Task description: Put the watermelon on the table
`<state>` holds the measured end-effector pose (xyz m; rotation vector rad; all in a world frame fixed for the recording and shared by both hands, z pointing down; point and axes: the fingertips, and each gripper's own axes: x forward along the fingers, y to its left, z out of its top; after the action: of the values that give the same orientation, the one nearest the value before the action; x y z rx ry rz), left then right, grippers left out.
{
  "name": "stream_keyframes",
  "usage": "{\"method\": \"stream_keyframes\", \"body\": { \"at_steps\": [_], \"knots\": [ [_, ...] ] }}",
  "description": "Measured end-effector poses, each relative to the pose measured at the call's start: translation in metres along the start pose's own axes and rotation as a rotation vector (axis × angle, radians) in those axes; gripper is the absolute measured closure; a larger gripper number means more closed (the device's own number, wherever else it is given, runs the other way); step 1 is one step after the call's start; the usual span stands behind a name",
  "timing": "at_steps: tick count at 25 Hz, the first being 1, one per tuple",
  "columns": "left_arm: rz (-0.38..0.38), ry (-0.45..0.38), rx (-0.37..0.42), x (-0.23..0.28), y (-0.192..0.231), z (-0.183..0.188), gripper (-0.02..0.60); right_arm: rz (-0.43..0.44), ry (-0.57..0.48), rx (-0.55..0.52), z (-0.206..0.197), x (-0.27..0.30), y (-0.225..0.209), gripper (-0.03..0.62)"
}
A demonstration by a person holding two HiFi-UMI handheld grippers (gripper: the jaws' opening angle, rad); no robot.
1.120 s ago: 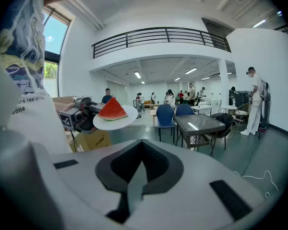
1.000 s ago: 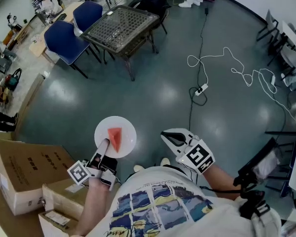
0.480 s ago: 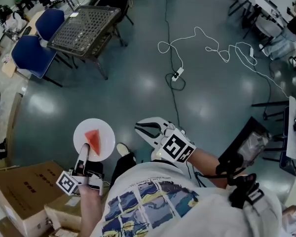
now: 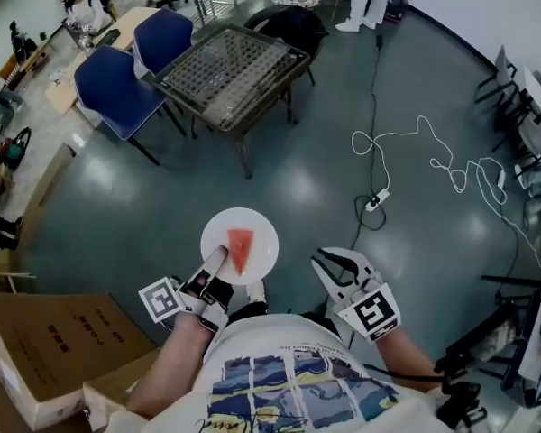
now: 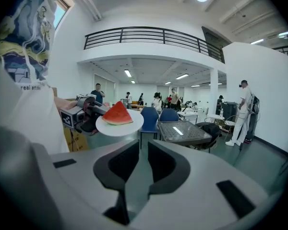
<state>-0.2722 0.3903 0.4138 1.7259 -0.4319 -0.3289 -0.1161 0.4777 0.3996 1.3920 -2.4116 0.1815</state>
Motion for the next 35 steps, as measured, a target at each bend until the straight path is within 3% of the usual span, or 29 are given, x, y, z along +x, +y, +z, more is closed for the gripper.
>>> {"method": "stream_keyframes", "body": {
  "at_steps": [4, 9, 14, 23, 28, 35],
  "knots": [
    [0.018, 0.064, 0.021, 0.028, 0.003, 0.056, 0.551, -0.086, -0.036, 0.036, 0.037, 0.036, -0.033, 0.554],
    [0.001, 0.063, 0.000, 0.092, 0.012, 0.110, 0.551, -0.113, -0.038, 0.069, 0.051, 0.077, -0.092, 0.554],
    [-0.007, 0.019, -0.031, 0.178, 0.030, 0.145, 0.551, -0.084, -0.045, 0.052, 0.052, 0.114, -0.183, 0.554],
    [0.011, -0.129, -0.043, 0.341, 0.053, 0.211, 0.551, 0.079, -0.020, 0.018, 0.061, 0.156, -0.331, 0.556],
    [0.056, -0.186, -0.023, 0.392, 0.085, 0.251, 0.551, 0.078, -0.014, 0.036, 0.050, 0.170, -0.385, 0.556],
    [0.129, -0.229, -0.038, 0.444, 0.158, 0.320, 0.551, 0.076, 0.020, 0.065, 0.051, 0.212, -0.427, 0.556]
  ]
}}
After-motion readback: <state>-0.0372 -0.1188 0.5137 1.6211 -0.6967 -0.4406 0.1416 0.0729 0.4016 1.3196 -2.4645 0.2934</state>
